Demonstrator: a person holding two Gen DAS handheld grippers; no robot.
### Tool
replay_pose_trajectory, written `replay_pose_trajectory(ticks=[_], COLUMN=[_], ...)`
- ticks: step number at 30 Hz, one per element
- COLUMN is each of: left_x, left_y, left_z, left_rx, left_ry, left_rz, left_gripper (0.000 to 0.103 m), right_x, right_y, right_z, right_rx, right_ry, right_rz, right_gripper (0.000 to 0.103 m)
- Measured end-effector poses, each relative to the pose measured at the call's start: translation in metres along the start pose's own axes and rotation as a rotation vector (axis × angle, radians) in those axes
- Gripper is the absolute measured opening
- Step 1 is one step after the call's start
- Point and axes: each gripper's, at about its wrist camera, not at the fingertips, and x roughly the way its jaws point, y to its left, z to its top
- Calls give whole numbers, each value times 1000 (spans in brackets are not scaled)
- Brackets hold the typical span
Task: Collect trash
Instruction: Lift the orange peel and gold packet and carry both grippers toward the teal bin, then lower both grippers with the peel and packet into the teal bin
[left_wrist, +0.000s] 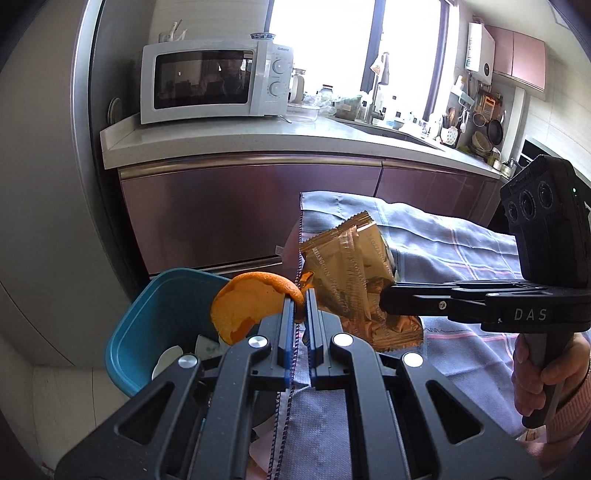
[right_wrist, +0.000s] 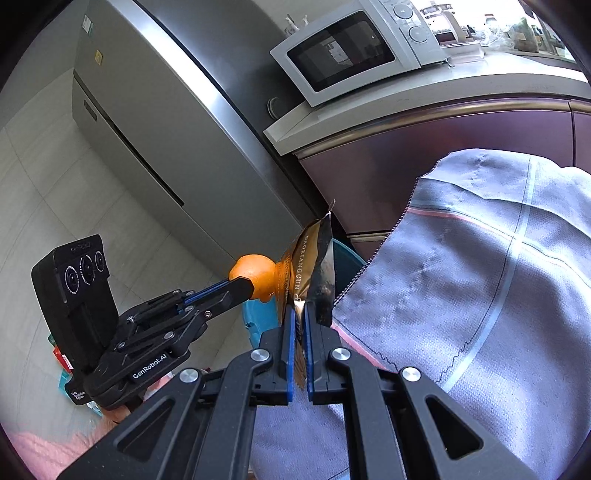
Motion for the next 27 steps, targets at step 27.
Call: replay_pose_trajectory(ticks=[27], left_x=[14], left_y=[20], left_z=[3], left_rx=[-48], left_ry=[16], left_rz=[49], left_gripper=[6], right_x=[36], right_y=[10], right_z=[19], right_rx=[-32], right_ry=[41], right_rz=[-2], right_gripper=[4])
